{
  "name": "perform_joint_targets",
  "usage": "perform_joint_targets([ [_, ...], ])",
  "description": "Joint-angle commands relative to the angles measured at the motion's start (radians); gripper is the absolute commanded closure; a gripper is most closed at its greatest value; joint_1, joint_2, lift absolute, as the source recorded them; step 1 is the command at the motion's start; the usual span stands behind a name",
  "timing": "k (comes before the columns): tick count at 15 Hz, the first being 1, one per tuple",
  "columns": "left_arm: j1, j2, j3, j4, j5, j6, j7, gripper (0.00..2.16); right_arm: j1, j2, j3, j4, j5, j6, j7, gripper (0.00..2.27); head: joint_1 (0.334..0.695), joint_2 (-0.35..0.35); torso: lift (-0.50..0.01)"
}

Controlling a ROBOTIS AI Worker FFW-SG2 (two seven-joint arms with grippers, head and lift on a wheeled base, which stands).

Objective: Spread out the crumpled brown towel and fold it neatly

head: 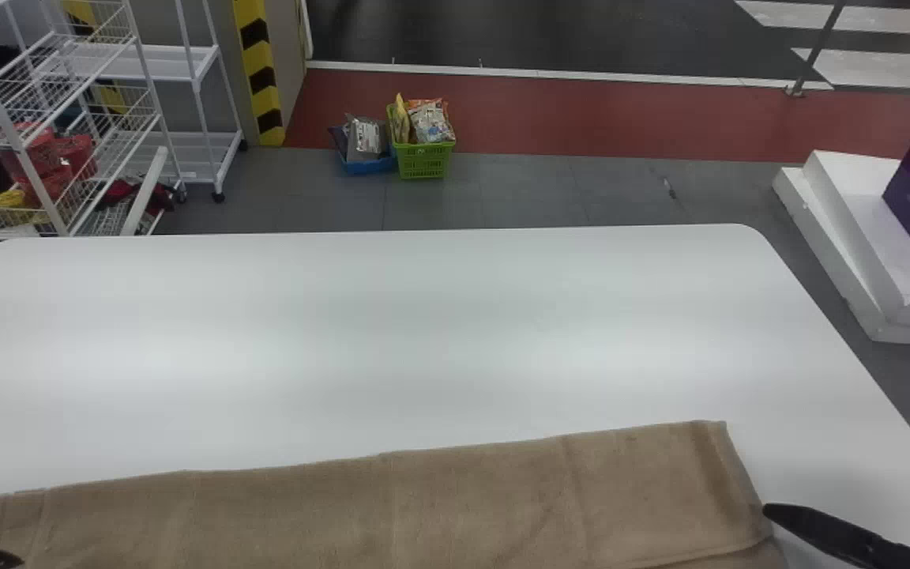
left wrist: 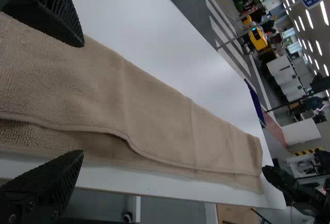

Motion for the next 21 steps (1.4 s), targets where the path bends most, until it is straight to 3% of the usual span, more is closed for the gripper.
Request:
perform_joint_targets([
  [1,0.000,-0.003,0.000,0.000,0.000,0.000,0.000,0.08,-0.004,0.000,0.005,0.001,0.004,-0.001,0.000,0.87,0.695,-0.071,-0.128],
  [8,0.000,-0.003,0.000,0.003,0.000,0.000,0.000,0.08,-0.005,0.000,0.027,0.001,0.022,-0.004,0.002,0.94,0.695,-0.060,-0.128],
  [10,0.000,-0.003,0.000,0.003,0.000,0.000,0.000,0.08,-0.005,0.000,0.028,0.001,0.018,-0.004,0.003,1.16,0.695,-0.056,-0.128],
  [13,0.000,-0.003,0.000,0.003,0.000,0.000,0.000,0.08,-0.005,0.001,0.028,0.000,0.015,-0.004,0.002,1.17,0.695,-0.054,-0.128],
  [14,0.000,-0.003,0.000,0.003,0.000,0.000,0.000,0.08,-0.005,0.001,0.028,0.000,0.013,0.002,0.002,1.17,0.695,-0.053,-0.128],
  [16,0.000,-0.003,0.000,0.003,0.000,0.000,0.001,0.08,0.000,0.001,0.027,-0.003,0.013,0.002,0.003,0.89,0.695,-0.051,-0.128],
  [21,0.000,-0.003,-0.002,0.003,0.000,0.000,0.001,0.08,-0.004,0.001,0.032,0.000,0.018,-0.004,0.002,0.86,0.695,-0.052,-0.128],
])
